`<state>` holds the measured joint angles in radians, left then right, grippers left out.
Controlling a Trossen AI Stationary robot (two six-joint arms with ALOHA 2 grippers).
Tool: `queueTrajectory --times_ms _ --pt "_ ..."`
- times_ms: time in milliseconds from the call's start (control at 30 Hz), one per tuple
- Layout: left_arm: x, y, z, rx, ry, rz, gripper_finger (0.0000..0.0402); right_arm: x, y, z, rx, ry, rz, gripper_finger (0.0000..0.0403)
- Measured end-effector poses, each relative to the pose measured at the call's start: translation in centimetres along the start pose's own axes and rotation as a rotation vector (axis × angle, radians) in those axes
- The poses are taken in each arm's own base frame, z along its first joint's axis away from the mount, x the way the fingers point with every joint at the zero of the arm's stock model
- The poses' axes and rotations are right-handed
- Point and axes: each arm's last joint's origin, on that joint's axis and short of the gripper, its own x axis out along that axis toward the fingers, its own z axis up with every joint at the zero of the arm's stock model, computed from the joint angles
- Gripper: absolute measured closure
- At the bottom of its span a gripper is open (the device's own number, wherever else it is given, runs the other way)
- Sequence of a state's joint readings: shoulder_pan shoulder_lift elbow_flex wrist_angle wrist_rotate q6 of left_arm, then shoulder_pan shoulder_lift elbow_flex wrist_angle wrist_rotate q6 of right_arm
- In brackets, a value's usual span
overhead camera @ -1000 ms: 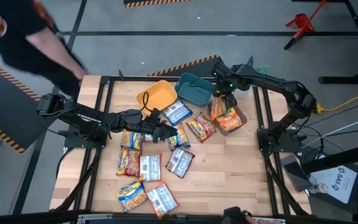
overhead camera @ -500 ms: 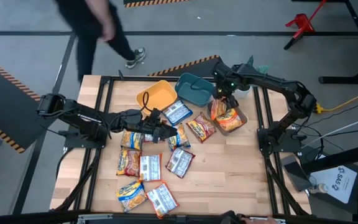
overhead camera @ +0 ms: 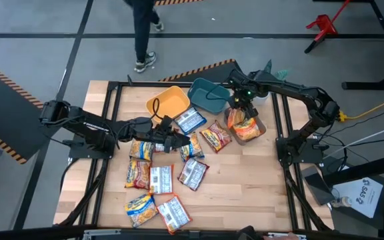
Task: Sort Maruchan noodles
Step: Put the bottom right orange noodle pack into the black bin
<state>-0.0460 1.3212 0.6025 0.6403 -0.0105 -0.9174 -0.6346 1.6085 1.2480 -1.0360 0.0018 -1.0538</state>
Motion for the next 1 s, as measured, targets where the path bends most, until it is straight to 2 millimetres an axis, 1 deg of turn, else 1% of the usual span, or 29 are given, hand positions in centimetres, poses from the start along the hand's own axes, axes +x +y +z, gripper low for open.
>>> queueTrajectory --times_ms 133,167,200,333,467,667,1000 --pt "0.0 0.0 0.0 -0.016 0.000 0.000 0.0187 0.0 0.0 -0.1 0.000 0.042 -0.021 0.0366" --pt "0.0 0.0 0.0 -0.016 0.000 0.000 0.0187 0.0 0.0 -0.2 0.004 0.058 -0.028 0.0383" --pt "0.0 0.0 0.0 -0.016 0.000 0.000 0.0187 0.0 0.0 -0.3 0.013 0.076 -0.032 0.0393" --pt "0.0 0.0 0.0 -0.019 0.000 0.000 0.0187 -0.4 -0.3 -0.4 0.076 0.149 -0.086 0.0392" --pt "0.0 0.0 0.0 -0.019 0.000 0.000 0.0187 -1.7 -0.9 -0.2 0.108 0.214 -0.172 0.0399" --pt "0.0 0.0 0.0 -0.018 -0.001 0.000 0.0187 -3.4 -1.4 0.6 0.149 0.254 -0.283 0.0400" --pt "0.0 0.0 0.0 -0.017 -0.001 0.000 0.0187 -3.6 -0.4 1.6 0.205 0.371 -0.367 0.0402"
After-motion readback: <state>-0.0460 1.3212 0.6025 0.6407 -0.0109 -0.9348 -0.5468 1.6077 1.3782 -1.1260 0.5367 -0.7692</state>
